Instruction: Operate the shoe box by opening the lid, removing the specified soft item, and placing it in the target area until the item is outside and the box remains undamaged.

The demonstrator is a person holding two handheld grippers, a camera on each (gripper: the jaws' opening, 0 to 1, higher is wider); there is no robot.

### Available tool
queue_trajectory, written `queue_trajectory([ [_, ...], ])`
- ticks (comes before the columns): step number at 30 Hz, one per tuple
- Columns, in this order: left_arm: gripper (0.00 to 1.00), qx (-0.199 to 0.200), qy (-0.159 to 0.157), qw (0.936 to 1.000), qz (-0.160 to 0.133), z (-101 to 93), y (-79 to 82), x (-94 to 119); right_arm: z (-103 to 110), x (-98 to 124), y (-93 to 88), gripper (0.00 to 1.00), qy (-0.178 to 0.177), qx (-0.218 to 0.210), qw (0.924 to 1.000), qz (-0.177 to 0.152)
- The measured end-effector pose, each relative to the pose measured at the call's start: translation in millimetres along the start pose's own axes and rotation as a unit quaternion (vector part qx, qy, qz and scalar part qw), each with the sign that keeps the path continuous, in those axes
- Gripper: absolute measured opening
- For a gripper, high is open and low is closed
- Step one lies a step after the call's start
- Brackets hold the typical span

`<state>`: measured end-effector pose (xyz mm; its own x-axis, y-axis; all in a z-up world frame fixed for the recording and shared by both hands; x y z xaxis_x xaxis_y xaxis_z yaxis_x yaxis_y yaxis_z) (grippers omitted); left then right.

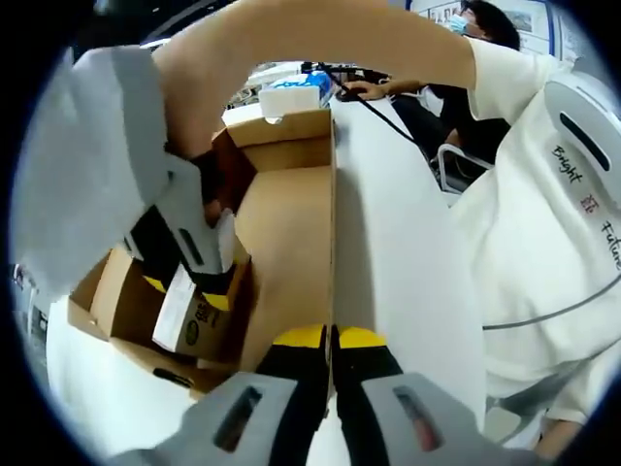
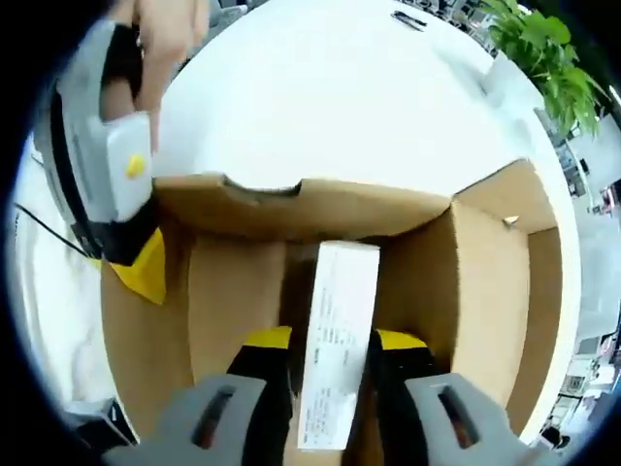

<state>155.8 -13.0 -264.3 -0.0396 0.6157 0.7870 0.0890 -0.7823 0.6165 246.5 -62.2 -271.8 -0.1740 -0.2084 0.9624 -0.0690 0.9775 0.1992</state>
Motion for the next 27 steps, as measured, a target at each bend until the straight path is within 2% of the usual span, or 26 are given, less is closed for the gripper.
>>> queue_trajectory([
  [1, 0.01, 0.0, 0.001, 1.0, 0.0, -0.2, -0.2, -0.1, -5.8, -2.1, -4.8, 0.28, 0.014, -0.005, 0.9998, 0.012],
  [4, 0.01, 0.0, 0.003, 1.0, 0.0, -0.1, -0.3, -0.3, -11.4, -6.5, -8.9, 0.21, 0.011, 0.002, 0.9999, 0.012],
  [5, 0.01, 0.0, 0.003, 1.0, 0.0, -0.3, -0.5, -0.3, -11.5, -6.3, -10.1, 0.21, 0.013, -0.021, 0.9996, 0.015],
  [6, 0.01, 0.0, 0.003, 1.0, 0.0, -0.4, -0.5, -0.2, -10.9, -4.5, -10.2, 0.21, 0.016, -0.025, 0.9994, 0.017],
  [7, 0.01, 0.0, 0.003, 1.0, 0.0, -0.3, -0.6, -0.2, -10.9, -1.7, -11.2, 0.21, 0.02, -0.009, 0.9997, 0.012],
  [11, 0.01, 0.001, 0.001, 1.0, 0.001, -0.1, -0.5, -0.1, 11.3, 5.5, -14.4, 0.21, 0.022, -0.003, 0.9997, 0.013],
  [15, 0.01, 0.001, 0.002, 1.0, 0.001, -0.1, -0.6, 0.2, 12.7, 8.0, -21.1, 0.21, 0.01, 0.008, 0.9995, 0.027],
  [17, 0.01, 0.002, 0.003, 1.0, 0.0, -0.2, -0.7, 0.2, 9.9, 11.2, -23.6, 0.2, 0.007, -0.006, 0.9996, 0.027],
  [22, 0.01, 0.001, 0.002, 1.0, 0.001, -0.2, -0.8, 0.1, 15.7, 19.9, -27.5, 0.2, 0.016, -0.004, 0.9995, 0.026],
  [24, 0.01, 0.001, 0.002, 1.0, 0.001, -0.3, -0.8, 0.1, 17.2, 23.8, -33.2, 0.2, 0.014, 0.008, 0.9991, 0.039],
  [25, 0.01, 0.001, 0.002, 1.0, 0.001, -0.3, -0.8, 0.1, 18.1, 27.2, -38.8, 0.2, 0.012, -0.008, 0.998, 0.061],
  [27, 0.01, 0.001, 0.003, 1.0, 0.001, -0.3, -0.8, 0.1, 15.1, 31.4, -41.3, 0.2, -0.011, -0.03, 0.9973, 0.066],
])
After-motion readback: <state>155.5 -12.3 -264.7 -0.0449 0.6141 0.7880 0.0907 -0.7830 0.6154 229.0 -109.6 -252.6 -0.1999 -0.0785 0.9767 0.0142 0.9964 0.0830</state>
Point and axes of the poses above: the point that each gripper's makers call its tool centre point, and the gripper's own axes: x roughly backward along the fingers, z roughly to its left, y roughly out of its top, the point moved 5 cm from there along x, roughly backward along the fingers, and after that the axes turned 7 degrees about x, right-handed, at the moved point
